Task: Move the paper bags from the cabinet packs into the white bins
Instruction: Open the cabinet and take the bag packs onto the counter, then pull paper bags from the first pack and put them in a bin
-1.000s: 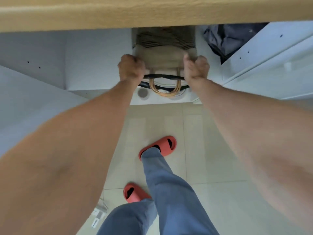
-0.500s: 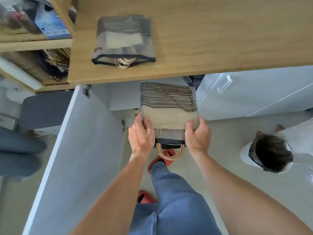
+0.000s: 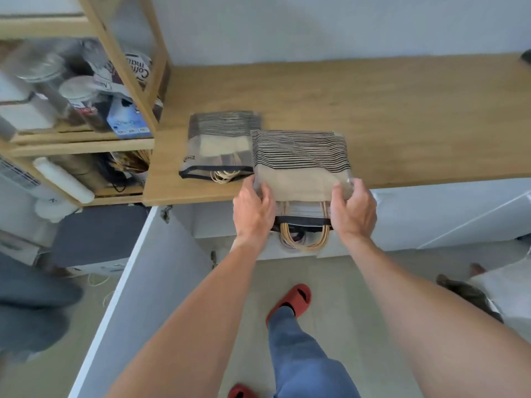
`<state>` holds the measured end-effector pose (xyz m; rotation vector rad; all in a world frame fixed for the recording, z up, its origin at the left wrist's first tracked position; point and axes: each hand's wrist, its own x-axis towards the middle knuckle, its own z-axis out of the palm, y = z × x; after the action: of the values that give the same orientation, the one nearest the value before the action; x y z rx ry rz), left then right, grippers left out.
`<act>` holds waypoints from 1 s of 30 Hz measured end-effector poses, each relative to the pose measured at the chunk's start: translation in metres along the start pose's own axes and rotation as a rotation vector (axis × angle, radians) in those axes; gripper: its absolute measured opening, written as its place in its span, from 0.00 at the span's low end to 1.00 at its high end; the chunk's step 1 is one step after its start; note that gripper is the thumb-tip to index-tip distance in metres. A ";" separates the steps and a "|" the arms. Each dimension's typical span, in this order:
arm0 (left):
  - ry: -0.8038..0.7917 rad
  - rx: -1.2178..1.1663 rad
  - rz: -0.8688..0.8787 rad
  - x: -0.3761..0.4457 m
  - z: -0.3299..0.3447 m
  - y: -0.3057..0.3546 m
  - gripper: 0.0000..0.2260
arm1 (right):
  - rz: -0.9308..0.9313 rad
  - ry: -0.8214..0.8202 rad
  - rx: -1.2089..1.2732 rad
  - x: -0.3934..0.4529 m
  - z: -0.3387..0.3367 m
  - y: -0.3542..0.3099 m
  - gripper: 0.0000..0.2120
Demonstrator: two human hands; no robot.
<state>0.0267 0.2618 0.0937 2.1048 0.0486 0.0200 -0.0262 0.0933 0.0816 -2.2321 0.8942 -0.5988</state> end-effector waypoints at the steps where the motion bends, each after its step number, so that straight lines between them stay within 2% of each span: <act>1: -0.008 0.010 0.016 0.016 0.007 0.004 0.19 | 0.001 -0.008 -0.004 0.017 0.005 -0.001 0.19; 4: -0.018 0.034 0.030 0.062 0.032 0.018 0.21 | 0.012 -0.019 0.010 0.067 0.027 -0.003 0.19; 8: -0.069 0.025 -0.035 0.118 0.070 0.024 0.25 | 0.035 -0.083 0.030 0.127 0.066 0.002 0.18; 12: -0.092 0.310 -0.015 0.163 0.096 0.015 0.16 | 0.082 -0.190 -0.042 0.170 0.100 0.006 0.20; 14: -0.109 0.341 -0.034 0.173 0.102 0.009 0.13 | 0.105 -0.263 -0.048 0.177 0.109 0.009 0.21; 18: -0.161 0.368 -0.069 0.178 0.104 0.006 0.15 | 0.118 -0.316 -0.096 0.180 0.112 0.010 0.26; 21: -0.109 0.372 0.063 0.170 0.088 0.011 0.17 | 0.098 -0.219 -0.231 0.173 0.111 0.006 0.31; 25: -0.075 0.303 0.140 0.154 0.052 0.000 0.10 | -0.048 -0.111 -0.294 0.152 0.113 -0.016 0.26; 30: -0.044 0.394 0.253 0.125 0.008 -0.038 0.07 | -0.243 -0.231 -0.178 0.095 0.131 -0.049 0.23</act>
<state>0.1510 0.2800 0.0560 2.4918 -0.2600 0.1240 0.1379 0.1033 0.0430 -2.5312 0.5829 -0.3684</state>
